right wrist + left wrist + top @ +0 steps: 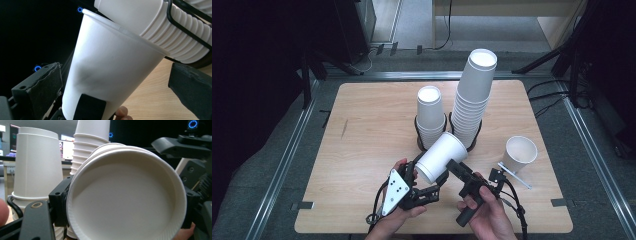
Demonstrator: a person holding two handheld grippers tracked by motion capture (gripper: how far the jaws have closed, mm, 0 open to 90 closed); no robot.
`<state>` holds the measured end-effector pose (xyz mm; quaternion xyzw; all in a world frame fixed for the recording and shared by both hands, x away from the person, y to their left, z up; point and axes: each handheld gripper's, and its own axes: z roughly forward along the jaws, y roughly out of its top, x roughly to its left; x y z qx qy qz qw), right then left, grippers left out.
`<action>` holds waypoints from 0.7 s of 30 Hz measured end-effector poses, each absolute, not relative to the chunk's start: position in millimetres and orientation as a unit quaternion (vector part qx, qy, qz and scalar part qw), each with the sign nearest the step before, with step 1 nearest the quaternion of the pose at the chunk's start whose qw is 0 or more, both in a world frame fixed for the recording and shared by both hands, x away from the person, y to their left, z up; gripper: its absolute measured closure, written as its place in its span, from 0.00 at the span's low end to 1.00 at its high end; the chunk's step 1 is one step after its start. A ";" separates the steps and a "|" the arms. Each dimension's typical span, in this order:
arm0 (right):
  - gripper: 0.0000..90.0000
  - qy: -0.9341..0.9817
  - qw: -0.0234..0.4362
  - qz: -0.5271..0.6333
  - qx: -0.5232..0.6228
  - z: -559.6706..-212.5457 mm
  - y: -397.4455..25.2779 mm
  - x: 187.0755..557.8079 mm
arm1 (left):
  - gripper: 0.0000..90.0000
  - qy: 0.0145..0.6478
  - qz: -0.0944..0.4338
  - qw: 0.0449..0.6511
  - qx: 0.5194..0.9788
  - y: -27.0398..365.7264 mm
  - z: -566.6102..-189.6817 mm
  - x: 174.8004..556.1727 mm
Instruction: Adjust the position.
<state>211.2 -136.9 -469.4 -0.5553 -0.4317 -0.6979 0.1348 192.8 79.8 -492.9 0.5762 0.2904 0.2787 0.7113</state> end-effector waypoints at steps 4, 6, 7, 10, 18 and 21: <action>0.00 -0.419 0.152 -0.694 -0.565 -471.9 -138.9 213.6 | 0.24 0.286 0.279 0.710 0.580 75.6 -494.5 191.1; 0.00 -0.414 0.159 -0.693 -0.569 -472.6 -139.3 214.0 | 0.24 0.283 0.281 0.708 0.583 73.8 -495.2 190.3; 0.00 -0.413 0.163 -0.692 -0.570 -472.7 -139.4 214.2 | 0.24 0.281 0.281 0.708 0.584 72.8 -495.5 189.8; 0.00 -0.408 0.169 -0.690 -0.574 -473.7 -139.4 214.9 | 0.24 0.277 0.282 0.706 0.587 70.0 -496.5 188.5; 0.00 -0.395 0.189 -0.688 -0.579 -475.8 -141.5 217.3 | 0.24 0.269 0.276 0.708 0.592 65.4 -498.6 186.5; 0.00 -0.393 0.195 -0.687 -0.579 -476.7 -141.2 217.9 | 0.24 0.267 0.276 0.707 0.594 63.6 -499.4 185.8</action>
